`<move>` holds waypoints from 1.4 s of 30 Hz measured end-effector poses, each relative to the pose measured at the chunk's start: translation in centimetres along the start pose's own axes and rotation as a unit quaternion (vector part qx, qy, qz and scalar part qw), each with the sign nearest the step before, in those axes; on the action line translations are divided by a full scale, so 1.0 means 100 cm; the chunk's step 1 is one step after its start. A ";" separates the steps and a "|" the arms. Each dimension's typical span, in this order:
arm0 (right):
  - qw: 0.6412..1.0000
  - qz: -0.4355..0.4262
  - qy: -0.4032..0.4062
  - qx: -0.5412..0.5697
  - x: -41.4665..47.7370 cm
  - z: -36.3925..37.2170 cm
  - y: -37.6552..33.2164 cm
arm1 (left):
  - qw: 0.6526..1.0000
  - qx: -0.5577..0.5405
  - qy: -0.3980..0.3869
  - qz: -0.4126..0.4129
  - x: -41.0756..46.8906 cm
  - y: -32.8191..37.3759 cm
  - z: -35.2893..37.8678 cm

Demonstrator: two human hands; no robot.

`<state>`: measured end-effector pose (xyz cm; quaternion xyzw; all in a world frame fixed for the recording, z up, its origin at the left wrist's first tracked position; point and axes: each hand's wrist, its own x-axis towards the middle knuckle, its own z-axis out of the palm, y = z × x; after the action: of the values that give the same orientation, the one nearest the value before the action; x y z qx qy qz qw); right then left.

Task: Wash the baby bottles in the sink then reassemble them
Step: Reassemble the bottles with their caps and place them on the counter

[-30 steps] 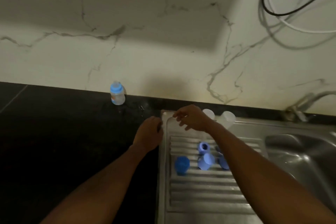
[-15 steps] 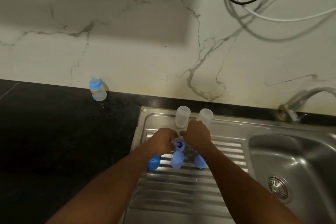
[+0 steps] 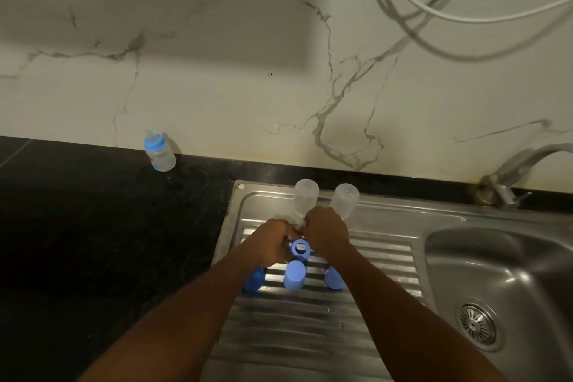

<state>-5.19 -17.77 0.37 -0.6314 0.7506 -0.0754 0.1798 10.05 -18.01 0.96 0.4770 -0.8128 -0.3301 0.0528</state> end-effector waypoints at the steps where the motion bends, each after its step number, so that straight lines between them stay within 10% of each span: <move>1: 1.000 0.000 0.002 0.000 -0.001 0.000 -0.001 | 1.000 0.001 -0.002 0.000 0.001 -0.001 0.000; 17: 0.996 -0.068 0.057 -0.027 -0.042 -0.037 -0.068 | 0.995 -0.028 0.078 -0.063 -0.034 -0.048 -0.039; 20: 0.986 -0.141 -0.074 -0.054 -0.052 -0.044 -0.092 | 0.988 0.016 0.129 -0.078 -0.043 -0.055 -0.054; 23: 0.946 -0.194 -0.243 -0.097 -0.073 -0.030 -0.108 | 0.948 0.040 0.274 -0.155 -0.054 -0.060 -0.078; 30: 0.939 -0.221 -0.190 -0.183 -0.089 -0.002 -0.122 | 0.804 -0.142 0.457 -0.352 -0.049 -0.137 -0.152; 33: 0.965 -0.223 -0.044 -0.131 -0.083 -0.004 -0.125 | 0.806 -0.211 0.451 -0.319 -0.034 -0.172 -0.170; 38: 0.993 -0.077 -0.051 0.072 -0.072 0.010 -0.120 | 0.846 -0.252 0.411 -0.227 -0.006 -0.203 -0.177; 42: 0.949 -0.010 0.033 0.313 -0.067 0.008 -0.128 | 0.861 -0.233 0.407 -0.195 -0.007 -0.205 -0.179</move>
<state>7.84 -13.61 5.12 -0.5483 0.6880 -0.3295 0.3428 32.77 -32.85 3.04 0.6912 -0.5090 -0.2895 0.4234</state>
